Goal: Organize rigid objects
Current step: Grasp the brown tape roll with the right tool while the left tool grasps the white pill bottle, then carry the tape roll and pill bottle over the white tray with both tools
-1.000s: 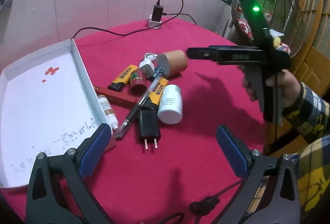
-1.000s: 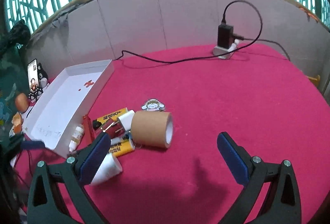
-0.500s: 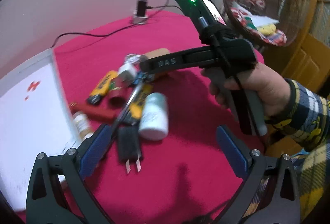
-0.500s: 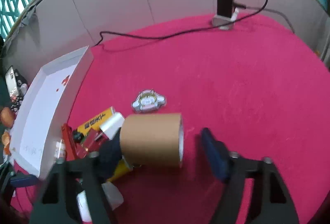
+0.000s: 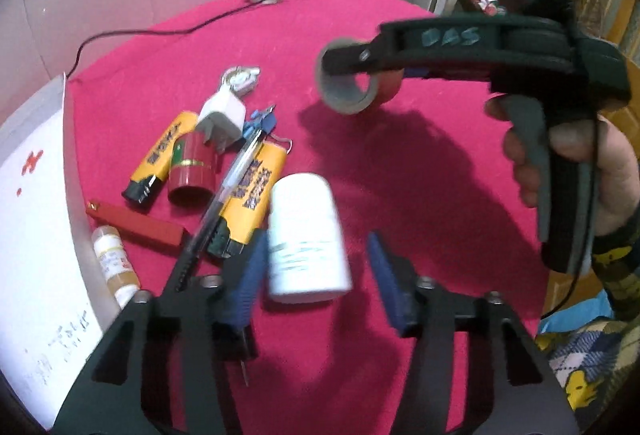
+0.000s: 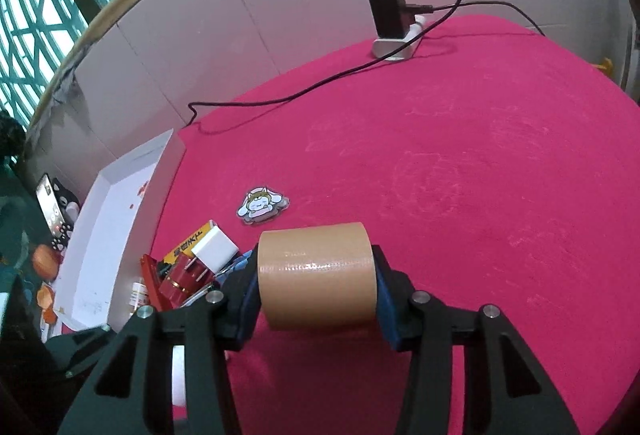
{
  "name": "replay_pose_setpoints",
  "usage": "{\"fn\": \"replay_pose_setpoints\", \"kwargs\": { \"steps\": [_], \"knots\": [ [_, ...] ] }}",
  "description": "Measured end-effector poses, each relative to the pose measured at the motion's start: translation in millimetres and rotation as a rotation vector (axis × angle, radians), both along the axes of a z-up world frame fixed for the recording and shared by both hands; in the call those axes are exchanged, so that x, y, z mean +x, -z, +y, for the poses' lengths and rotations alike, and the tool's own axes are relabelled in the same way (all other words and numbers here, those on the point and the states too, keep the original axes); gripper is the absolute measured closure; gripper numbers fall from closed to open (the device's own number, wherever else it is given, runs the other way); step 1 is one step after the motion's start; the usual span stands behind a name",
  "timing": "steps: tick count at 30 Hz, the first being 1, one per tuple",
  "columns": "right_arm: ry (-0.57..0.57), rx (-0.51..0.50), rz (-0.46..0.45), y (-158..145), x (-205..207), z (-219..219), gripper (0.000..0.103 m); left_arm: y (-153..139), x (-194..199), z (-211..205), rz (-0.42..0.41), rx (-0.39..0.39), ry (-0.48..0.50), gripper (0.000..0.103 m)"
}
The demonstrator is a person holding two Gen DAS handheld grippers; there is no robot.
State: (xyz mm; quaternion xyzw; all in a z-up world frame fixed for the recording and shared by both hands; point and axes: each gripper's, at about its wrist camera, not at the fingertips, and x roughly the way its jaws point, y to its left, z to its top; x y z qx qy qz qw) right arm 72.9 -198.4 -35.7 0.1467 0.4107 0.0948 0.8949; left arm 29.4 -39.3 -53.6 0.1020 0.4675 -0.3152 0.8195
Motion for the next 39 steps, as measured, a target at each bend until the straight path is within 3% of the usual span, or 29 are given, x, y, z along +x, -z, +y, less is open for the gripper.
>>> {"fn": "replay_pose_setpoints", "kwargs": {
  "steps": [4, 7, 11, 18, 25, 29, 39],
  "knots": [
    [-0.002, 0.017, -0.011, -5.5, -2.7, -1.5, 0.054, 3.1, 1.5, -9.3, -0.009, 0.048, -0.003, 0.060],
    [-0.003, 0.020, -0.030, -13.0, -4.8, -1.2, 0.054, 3.3, -2.4, -15.0, -0.053, 0.085, -0.002, 0.066],
    [-0.016, 0.024, -0.069, -26.1, -9.8, -0.2, 0.054, 0.5, -11.2, -6.0, -0.055, 0.028, -0.007, 0.067],
    [-0.039, 0.019, -0.151, -51.3, -17.0, 7.6, 0.054, -41.6, -24.3, 25.4, -0.142, -0.129, -0.083, 0.067],
    [-0.103, 0.002, -0.217, -75.4, -21.7, 31.2, 0.054, -84.6, -28.0, 74.7, -0.250, -0.227, -0.260, 0.067],
    [-0.177, 0.009, -0.272, -91.5, -27.3, 57.3, 0.054, -107.1, -35.9, 107.8, -0.349, -0.236, -0.378, 0.067],
    [-0.403, -0.025, -0.324, -107.1, -32.0, 143.6, 0.054, -111.9, -52.9, 205.5, -0.400, -0.245, -0.671, 0.067]
  ]
}}
